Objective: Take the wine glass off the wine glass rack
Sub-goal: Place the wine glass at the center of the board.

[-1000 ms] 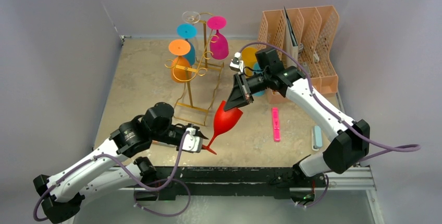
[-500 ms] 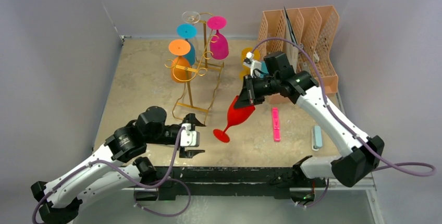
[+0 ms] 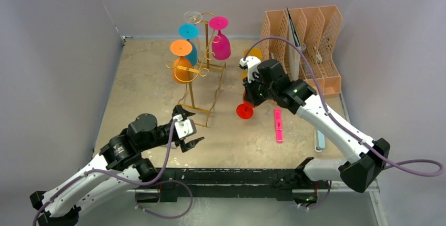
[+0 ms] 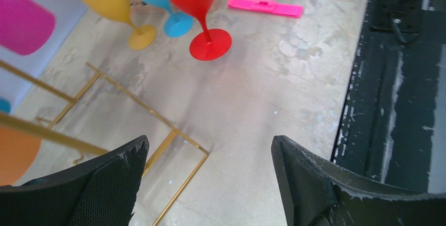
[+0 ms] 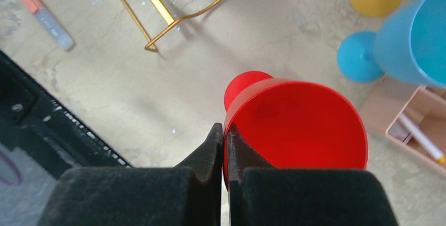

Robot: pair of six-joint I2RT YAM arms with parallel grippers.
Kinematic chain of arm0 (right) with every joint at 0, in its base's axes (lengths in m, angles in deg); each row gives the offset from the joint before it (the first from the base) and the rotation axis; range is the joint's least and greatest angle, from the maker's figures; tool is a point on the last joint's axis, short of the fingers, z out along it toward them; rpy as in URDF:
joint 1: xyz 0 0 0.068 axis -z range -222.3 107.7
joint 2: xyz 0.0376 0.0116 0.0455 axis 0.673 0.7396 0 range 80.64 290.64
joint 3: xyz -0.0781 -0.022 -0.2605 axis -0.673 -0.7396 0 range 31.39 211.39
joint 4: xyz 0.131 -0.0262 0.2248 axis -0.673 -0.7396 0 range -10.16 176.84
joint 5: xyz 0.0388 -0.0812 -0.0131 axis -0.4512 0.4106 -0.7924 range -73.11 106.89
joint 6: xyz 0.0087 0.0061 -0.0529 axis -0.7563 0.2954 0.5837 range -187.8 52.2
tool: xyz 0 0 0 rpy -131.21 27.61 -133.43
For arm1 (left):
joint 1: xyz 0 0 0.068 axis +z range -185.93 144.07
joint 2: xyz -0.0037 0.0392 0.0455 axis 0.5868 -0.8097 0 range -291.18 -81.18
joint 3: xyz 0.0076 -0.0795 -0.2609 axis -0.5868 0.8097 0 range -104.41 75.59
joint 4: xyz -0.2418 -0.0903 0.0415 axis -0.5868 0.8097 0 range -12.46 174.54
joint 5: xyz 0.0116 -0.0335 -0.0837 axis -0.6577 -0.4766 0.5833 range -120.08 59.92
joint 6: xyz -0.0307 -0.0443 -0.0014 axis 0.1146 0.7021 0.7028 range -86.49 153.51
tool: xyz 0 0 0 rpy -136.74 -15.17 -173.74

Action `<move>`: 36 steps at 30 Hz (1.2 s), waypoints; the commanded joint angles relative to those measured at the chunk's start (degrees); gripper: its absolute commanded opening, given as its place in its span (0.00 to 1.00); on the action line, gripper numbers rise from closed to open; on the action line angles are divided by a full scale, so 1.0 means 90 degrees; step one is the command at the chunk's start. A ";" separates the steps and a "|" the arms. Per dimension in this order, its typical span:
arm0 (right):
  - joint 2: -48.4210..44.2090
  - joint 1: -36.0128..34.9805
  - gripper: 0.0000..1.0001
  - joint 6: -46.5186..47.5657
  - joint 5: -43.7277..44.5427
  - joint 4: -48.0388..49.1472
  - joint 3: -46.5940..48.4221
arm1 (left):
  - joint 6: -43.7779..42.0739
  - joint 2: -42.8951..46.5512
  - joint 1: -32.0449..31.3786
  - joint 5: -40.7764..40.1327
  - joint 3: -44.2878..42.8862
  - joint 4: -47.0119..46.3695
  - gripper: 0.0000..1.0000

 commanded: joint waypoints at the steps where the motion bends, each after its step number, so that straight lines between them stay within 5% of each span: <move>1: 0.0097 -0.0137 0.00 0.0843 0.0480 0.1341 -0.0246 | 0.0379 0.0279 0.0010 -0.0977 0.0229 -0.0418 0.85; 16: 0.1834 -0.0138 0.00 0.0792 0.0914 0.1788 0.0712 | 0.0325 0.0693 0.0010 -0.1453 0.0591 -0.0437 0.86; 36: 0.2906 -0.0011 0.00 0.0877 0.1640 0.1880 0.1365 | 0.0138 0.0724 0.0013 -0.1498 0.0619 -0.0386 0.86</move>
